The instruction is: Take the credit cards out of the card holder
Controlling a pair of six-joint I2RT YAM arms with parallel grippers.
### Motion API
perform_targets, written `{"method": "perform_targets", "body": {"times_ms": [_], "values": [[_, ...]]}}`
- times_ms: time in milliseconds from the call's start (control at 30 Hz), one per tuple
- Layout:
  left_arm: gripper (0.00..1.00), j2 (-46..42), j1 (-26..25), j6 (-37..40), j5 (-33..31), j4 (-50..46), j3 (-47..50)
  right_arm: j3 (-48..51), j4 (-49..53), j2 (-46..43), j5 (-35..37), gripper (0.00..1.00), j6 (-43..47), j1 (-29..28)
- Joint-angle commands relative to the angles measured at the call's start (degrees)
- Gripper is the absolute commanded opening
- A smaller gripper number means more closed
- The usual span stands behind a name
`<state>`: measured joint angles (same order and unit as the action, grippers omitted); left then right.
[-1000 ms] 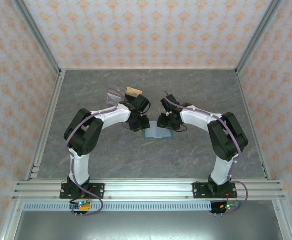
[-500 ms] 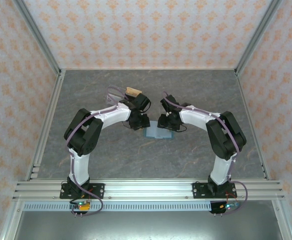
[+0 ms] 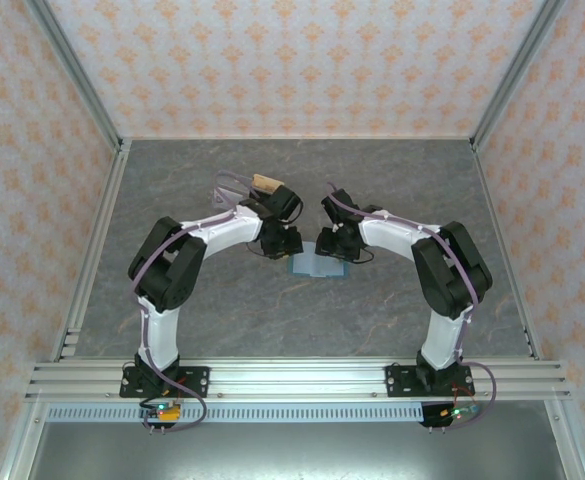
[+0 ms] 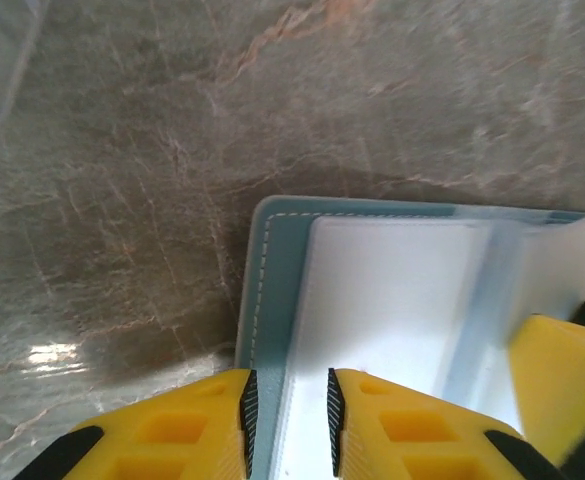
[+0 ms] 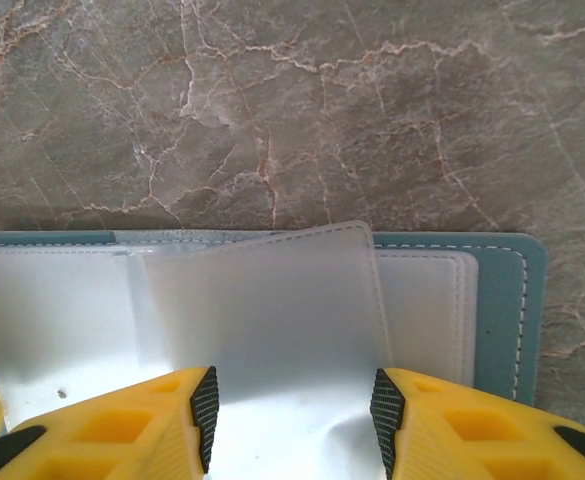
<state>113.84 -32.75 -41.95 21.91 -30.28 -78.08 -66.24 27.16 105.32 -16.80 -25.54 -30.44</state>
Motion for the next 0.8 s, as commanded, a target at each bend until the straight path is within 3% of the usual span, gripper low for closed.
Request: {"method": "perform_targets", "body": {"times_ms": [0, 433, 600, 767], "values": [[0.26, 1.24, -0.23, 0.03, 1.77, 0.15, -1.57, 1.03, 2.11, 3.39, 0.89, 0.48, -0.36, 0.53], [0.06, 4.37, -0.36, 0.44, 8.06, 2.09, -2.33, 1.24, 1.24, 5.37, 0.05, 0.43, -0.74, 0.77], [0.04, 3.37, -0.31, 1.06, 11.65, 4.39, -2.24, 0.87, -0.07, 4.33, -2.21, 0.43, -0.41, 1.15], [0.04, 0.59, 0.05, 2.48, 8.41, 1.30, -3.12, -0.19, -0.61, 0.95, -3.50, 0.44, -0.90, 1.94]]}}
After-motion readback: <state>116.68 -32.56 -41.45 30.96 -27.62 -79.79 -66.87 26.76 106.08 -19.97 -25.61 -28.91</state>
